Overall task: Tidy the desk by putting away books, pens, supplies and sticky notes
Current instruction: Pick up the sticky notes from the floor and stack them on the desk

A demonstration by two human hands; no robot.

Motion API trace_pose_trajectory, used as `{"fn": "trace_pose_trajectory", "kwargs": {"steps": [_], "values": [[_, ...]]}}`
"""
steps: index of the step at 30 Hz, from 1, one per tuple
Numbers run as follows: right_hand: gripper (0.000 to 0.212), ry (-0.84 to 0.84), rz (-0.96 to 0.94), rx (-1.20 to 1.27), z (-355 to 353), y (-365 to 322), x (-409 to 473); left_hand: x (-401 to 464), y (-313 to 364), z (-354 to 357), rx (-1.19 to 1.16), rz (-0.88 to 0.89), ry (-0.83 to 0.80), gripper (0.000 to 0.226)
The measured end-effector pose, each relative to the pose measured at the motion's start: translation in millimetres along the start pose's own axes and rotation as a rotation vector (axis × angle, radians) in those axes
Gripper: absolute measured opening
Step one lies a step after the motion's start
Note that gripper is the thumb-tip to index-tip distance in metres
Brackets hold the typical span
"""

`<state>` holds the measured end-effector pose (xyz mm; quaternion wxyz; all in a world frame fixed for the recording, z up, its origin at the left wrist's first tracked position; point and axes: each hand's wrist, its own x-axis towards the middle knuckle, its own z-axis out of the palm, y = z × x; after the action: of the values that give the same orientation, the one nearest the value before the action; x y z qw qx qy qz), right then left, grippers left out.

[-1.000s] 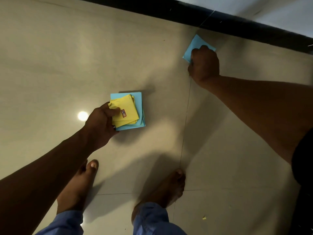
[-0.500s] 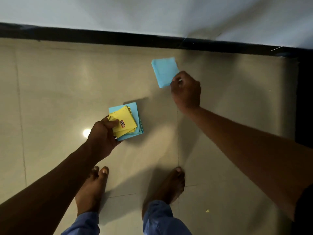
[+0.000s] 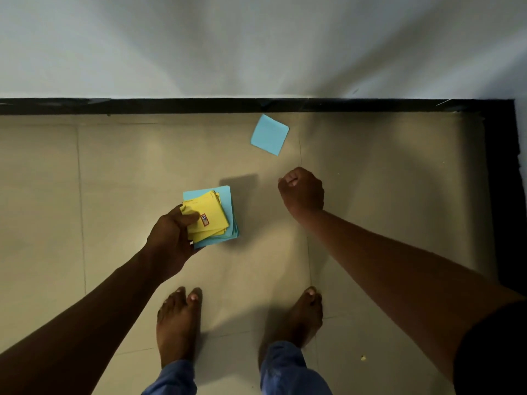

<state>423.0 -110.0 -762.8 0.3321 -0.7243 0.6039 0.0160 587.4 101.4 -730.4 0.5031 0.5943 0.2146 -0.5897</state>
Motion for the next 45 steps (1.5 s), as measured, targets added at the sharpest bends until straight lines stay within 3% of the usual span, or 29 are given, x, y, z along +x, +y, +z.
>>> {"fn": "trace_pose_trajectory", "kwargs": {"steps": [5,17,28,32,38,45], "values": [[0.027,-0.051,-0.080,-0.126,26,3,42,30,-13,-11,-0.035,-0.019,0.026,0.046],[0.073,-0.092,-0.324,-0.431,55,2,157,89,-38,-20,-0.101,-0.018,0.007,0.046],[0.110,-0.146,-0.218,-0.594,50,-8,195,106,-49,-21,-0.105,-0.031,0.003,0.046],[0.090,-0.199,-0.158,-0.507,41,-10,203,103,-43,-21,-0.089,-0.030,0.011,0.046],[0.024,-0.255,0.003,-0.167,22,-3,166,77,-25,-6,-0.089,-0.032,0.002,0.048],[0.034,-0.327,0.317,0.468,-13,-33,58,25,18,27,-0.085,-0.017,-0.025,0.047]]}}
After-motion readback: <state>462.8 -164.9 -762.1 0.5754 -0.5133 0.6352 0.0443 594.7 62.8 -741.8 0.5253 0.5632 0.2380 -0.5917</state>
